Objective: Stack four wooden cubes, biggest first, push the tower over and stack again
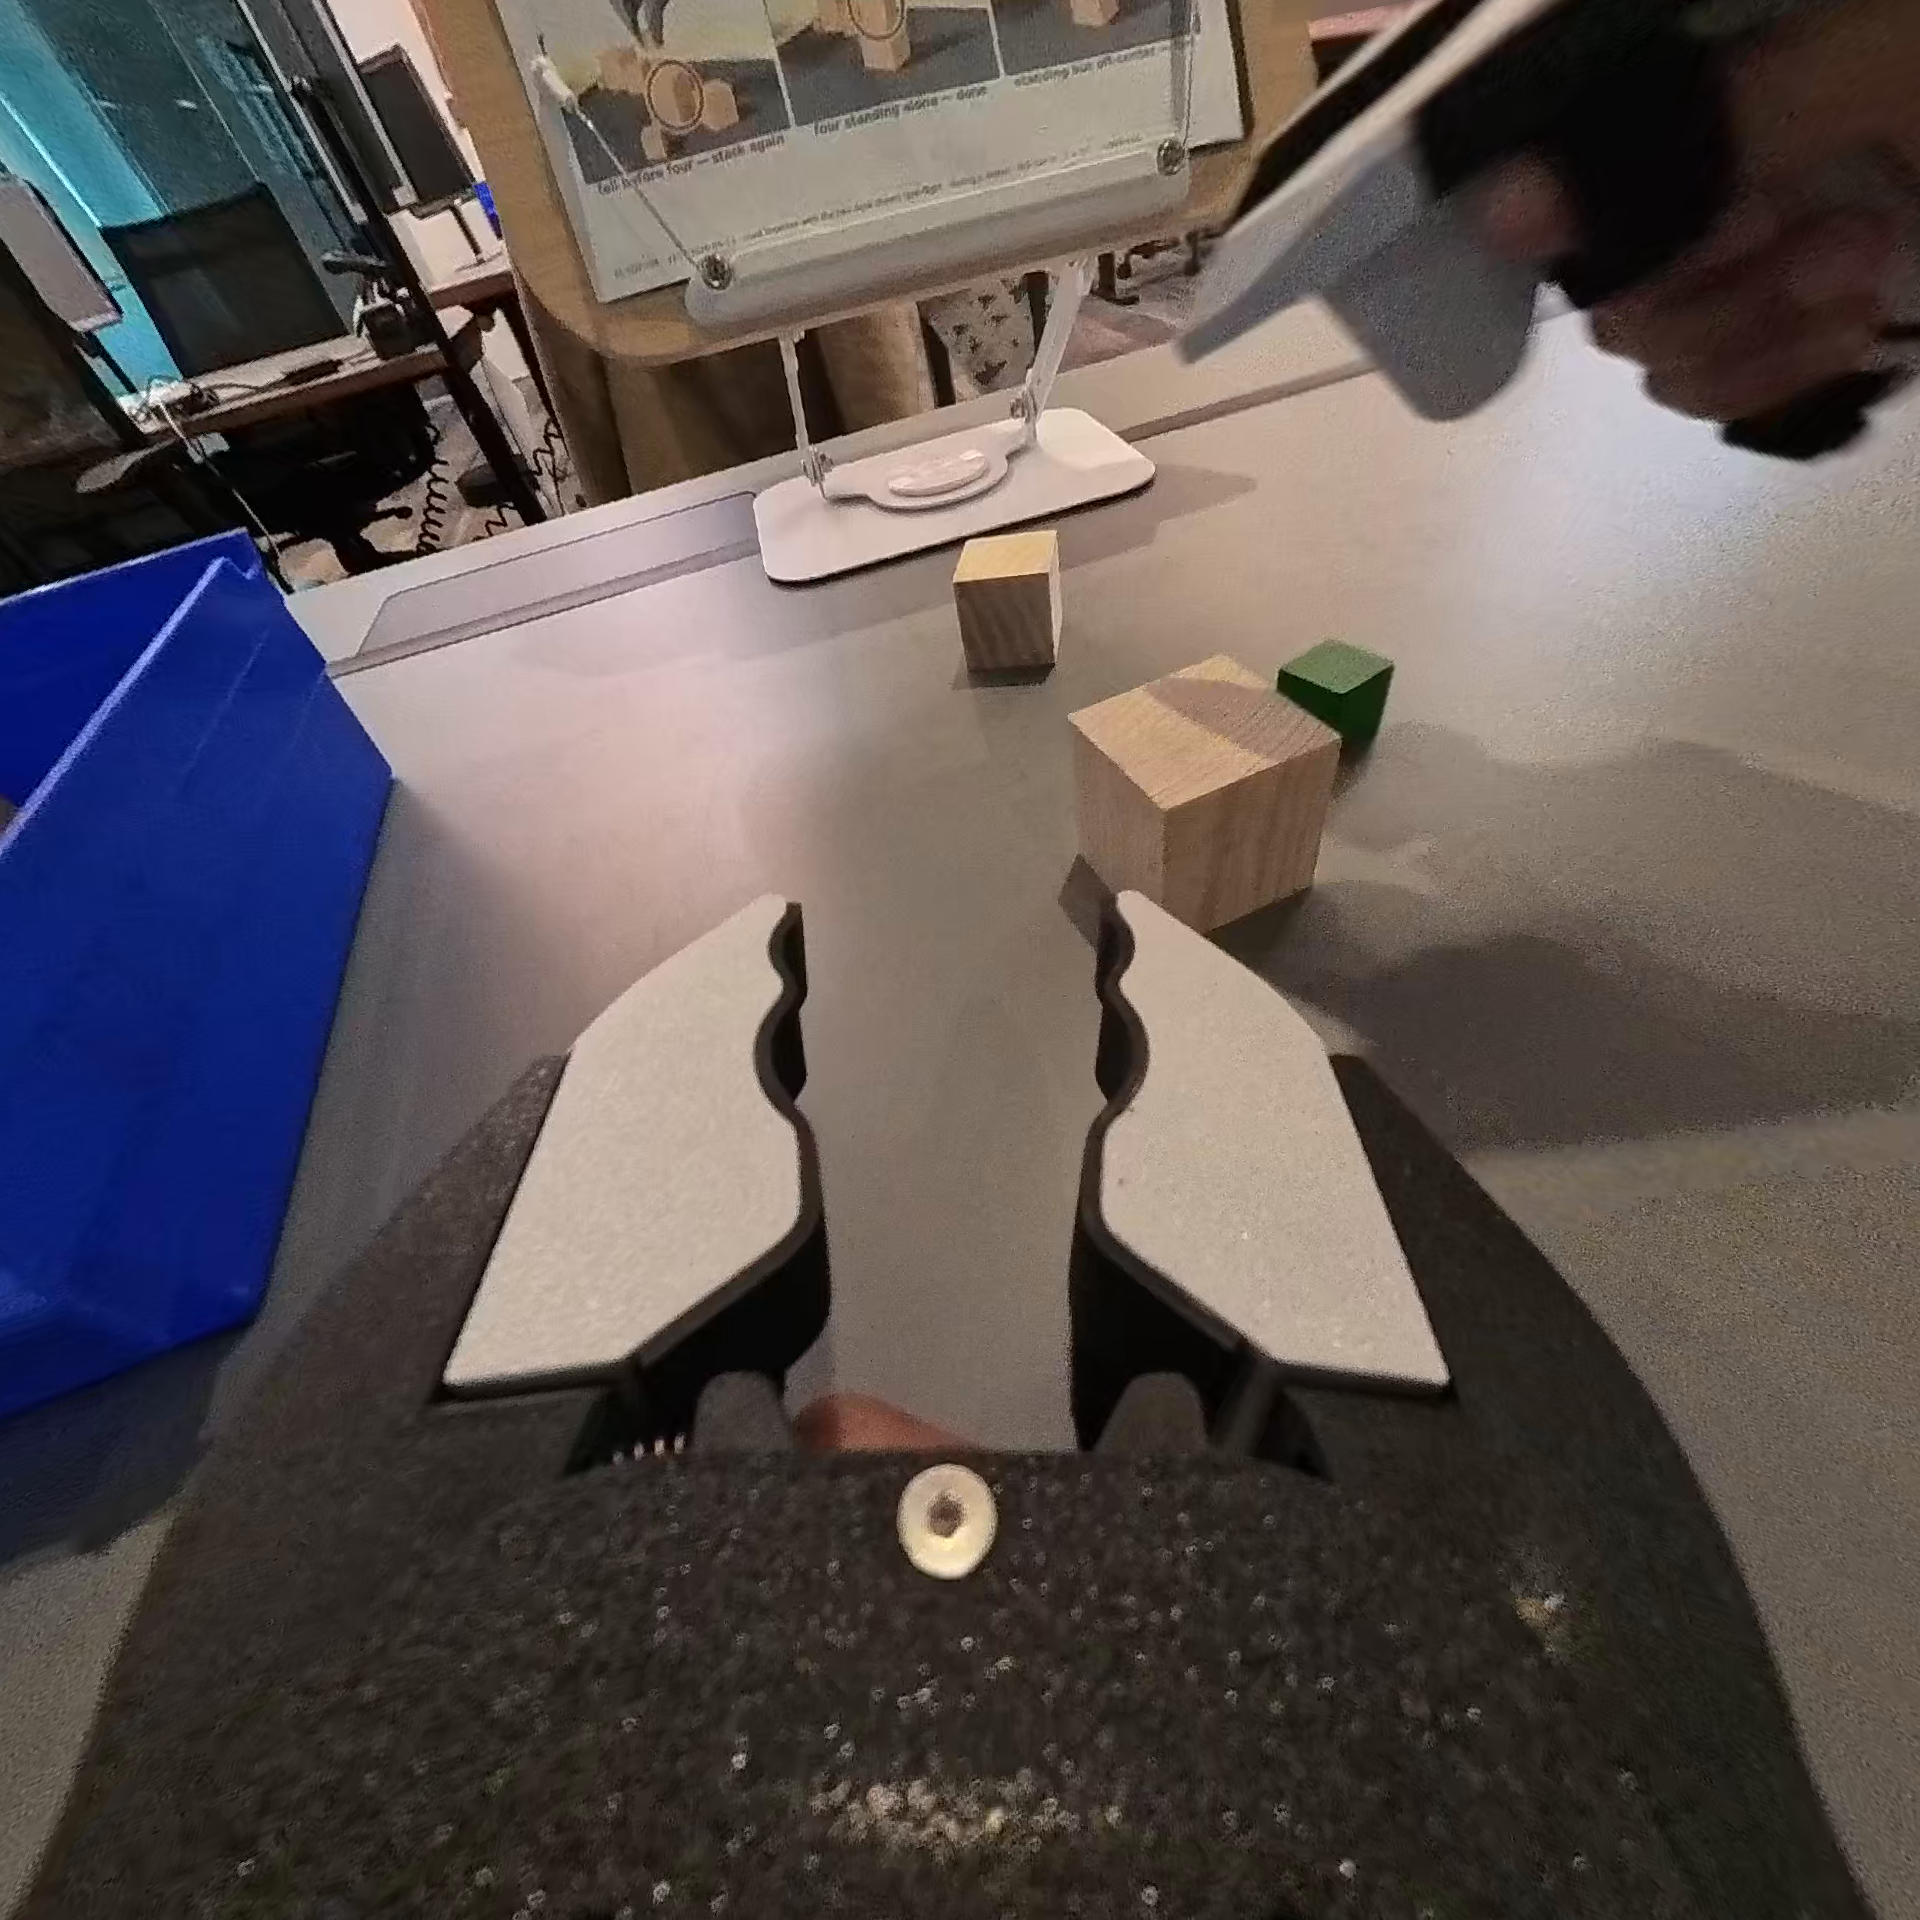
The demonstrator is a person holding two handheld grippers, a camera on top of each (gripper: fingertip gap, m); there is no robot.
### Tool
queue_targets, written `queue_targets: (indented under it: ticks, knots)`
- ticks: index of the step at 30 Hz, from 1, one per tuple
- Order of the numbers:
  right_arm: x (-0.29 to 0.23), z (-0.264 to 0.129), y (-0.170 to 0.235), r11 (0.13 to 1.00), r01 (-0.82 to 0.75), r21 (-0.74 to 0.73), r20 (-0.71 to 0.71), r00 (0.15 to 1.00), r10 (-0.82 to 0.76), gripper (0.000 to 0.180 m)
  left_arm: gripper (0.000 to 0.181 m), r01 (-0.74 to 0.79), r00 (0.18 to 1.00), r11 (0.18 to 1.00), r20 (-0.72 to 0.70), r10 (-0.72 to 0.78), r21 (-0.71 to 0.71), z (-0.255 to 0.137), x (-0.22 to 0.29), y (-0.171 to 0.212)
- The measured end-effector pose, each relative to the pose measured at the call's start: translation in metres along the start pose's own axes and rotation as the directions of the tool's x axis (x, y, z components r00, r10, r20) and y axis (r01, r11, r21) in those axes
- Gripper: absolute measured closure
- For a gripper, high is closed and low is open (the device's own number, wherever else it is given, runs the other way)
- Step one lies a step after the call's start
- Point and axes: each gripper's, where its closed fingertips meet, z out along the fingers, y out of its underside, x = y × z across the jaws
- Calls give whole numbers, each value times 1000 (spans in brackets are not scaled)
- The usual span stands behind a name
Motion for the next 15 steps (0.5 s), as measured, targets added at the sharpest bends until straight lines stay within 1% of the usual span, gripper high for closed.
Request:
queue_targets:
  ticks: [1,3,5,7,9,11,12,13,15]
  knots:
    - [7,15,2,995,62,-72,10,998,-61,121,127,-6,1000,1000,2,6,6,-1,0,-1]
    - [22,48,13,961,136,-242,43,991,-130,121,127,-17,1000,1000,6,17,9,-1,1,-1]
    - [32,74,23,915,165,-369,87,986,-143,124,127,-19,1000,1000,8,19,6,-1,1,0]
    - [35,92,34,866,179,-467,140,982,-127,123,127,-15,1000,1000,6,15,2,0,1,0]
    - [30,104,44,826,199,-527,193,975,-112,123,127,-12,1000,1000,2,12,-1,0,1,0]
    - [34,112,57,777,241,-582,193,969,-156,128,126,-13,1000,1000,-1,13,1,0,1,0]
    - [33,115,61,765,256,-591,205,965,-165,131,126,-14,1000,1000,-1,14,3,0,2,0]
    - [33,116,60,775,262,-575,204,963,-174,134,126,-17,1000,1000,-2,17,7,-1,2,0]
    - [31,110,53,795,278,-539,213,958,-190,134,126,-22,1000,1000,-4,22,13,-2,3,-1]
